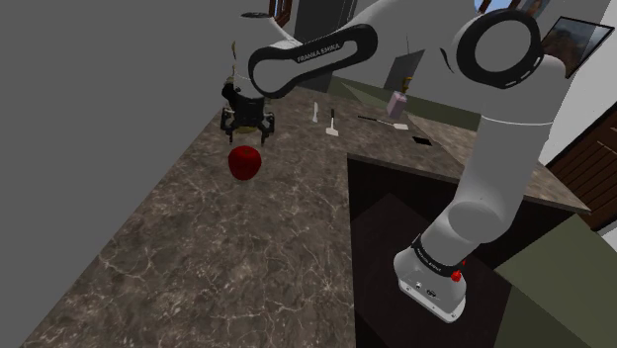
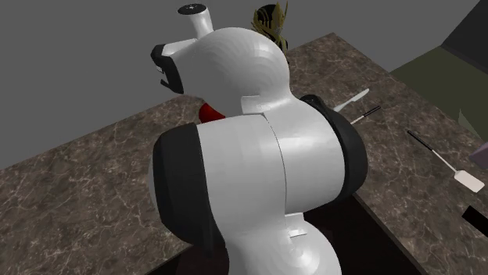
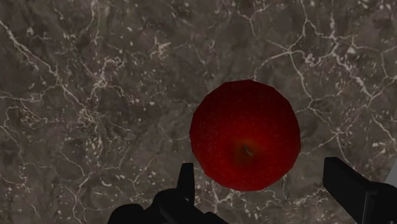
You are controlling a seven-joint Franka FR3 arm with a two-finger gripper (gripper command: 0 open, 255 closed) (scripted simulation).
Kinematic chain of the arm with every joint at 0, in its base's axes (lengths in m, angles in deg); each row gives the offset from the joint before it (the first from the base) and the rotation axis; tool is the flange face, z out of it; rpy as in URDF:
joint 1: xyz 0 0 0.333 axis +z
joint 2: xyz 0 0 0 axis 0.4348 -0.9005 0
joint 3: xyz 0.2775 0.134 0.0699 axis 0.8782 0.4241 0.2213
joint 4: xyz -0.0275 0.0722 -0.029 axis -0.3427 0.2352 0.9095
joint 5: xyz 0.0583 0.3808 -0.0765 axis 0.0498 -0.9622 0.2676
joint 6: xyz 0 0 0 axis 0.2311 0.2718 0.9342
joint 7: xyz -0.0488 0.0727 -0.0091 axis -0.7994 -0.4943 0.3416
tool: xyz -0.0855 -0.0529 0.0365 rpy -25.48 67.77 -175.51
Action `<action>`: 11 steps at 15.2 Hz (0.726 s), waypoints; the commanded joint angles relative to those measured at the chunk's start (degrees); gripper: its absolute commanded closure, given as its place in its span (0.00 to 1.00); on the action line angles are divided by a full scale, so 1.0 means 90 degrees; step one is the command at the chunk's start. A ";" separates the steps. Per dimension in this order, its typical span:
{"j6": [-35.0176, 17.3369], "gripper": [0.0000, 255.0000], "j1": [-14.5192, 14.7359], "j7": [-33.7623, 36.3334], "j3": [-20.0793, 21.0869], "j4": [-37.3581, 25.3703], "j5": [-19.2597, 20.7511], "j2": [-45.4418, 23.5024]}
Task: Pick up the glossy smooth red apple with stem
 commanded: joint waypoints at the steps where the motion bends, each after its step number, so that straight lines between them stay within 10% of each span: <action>1: -0.0142 0.00 0.0021 0.0039 -0.0027 0.0049 0.0057 -0.0100; 4: -0.0251 0.00 0.0034 0.0064 -0.0047 0.0097 0.0098 -0.0168; 5: -0.0254 1.00 0.0032 0.0065 -0.0043 0.0115 0.0092 -0.0152; 11: -0.0250 1.00 0.0027 0.0061 -0.0039 0.0124 0.0085 -0.0136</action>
